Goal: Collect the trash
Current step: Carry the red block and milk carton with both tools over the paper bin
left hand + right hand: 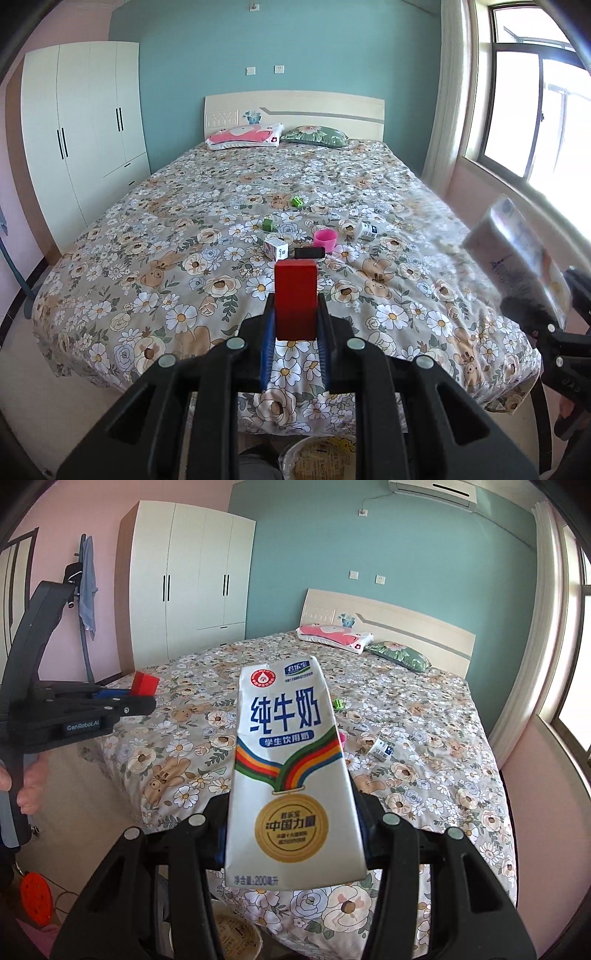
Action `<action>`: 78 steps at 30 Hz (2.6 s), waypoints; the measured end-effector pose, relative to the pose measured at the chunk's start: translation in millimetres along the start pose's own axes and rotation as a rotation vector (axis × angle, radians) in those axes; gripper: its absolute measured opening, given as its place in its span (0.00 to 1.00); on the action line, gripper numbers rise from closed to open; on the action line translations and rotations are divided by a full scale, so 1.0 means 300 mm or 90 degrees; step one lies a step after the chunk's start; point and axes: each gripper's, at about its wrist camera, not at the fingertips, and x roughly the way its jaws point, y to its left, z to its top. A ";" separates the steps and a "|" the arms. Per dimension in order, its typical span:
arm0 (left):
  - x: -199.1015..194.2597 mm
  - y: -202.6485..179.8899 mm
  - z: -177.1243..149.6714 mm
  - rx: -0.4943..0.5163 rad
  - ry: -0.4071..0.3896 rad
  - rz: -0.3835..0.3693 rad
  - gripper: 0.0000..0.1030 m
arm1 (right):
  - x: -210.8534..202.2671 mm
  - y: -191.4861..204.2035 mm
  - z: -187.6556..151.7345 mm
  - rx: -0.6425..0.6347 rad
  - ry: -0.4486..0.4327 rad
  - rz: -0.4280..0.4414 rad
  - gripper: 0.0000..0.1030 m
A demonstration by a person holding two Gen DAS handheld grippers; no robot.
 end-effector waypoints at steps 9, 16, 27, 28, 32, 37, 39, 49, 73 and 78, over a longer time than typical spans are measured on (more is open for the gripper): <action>-0.185 0.024 -0.128 0.046 -0.050 0.007 0.22 | -0.158 0.033 -0.078 0.006 -0.029 -0.005 0.49; -0.215 0.028 -0.285 0.072 -0.031 -0.004 0.22 | -0.190 0.093 -0.202 0.003 -0.005 0.013 0.49; -0.068 0.050 -0.533 0.084 0.080 -0.021 0.22 | -0.034 0.197 -0.436 -0.015 0.094 0.007 0.49; -0.051 0.049 -0.554 0.085 0.092 -0.022 0.22 | -0.014 0.205 -0.455 -0.016 0.105 0.009 0.49; 0.025 0.033 -0.637 0.093 0.140 -0.029 0.22 | 0.056 0.240 -0.538 -0.023 0.144 0.023 0.49; 0.129 0.017 -0.738 0.102 0.205 -0.043 0.22 | 0.142 0.268 -0.637 -0.009 0.193 0.050 0.49; 0.168 0.013 -0.772 0.103 0.228 -0.049 0.21 | 0.177 0.281 -0.680 -0.001 0.215 0.062 0.49; 0.362 -0.007 -0.935 0.111 0.343 -0.075 0.21 | 0.365 0.311 -0.898 0.030 0.324 0.095 0.49; 0.868 -0.093 -1.302 0.069 0.602 -0.125 0.21 | 0.810 0.341 -1.333 0.156 0.556 0.141 0.49; 0.972 -0.089 -1.340 0.029 0.626 -0.126 0.21 | 0.892 0.338 -1.408 0.189 0.604 0.142 0.49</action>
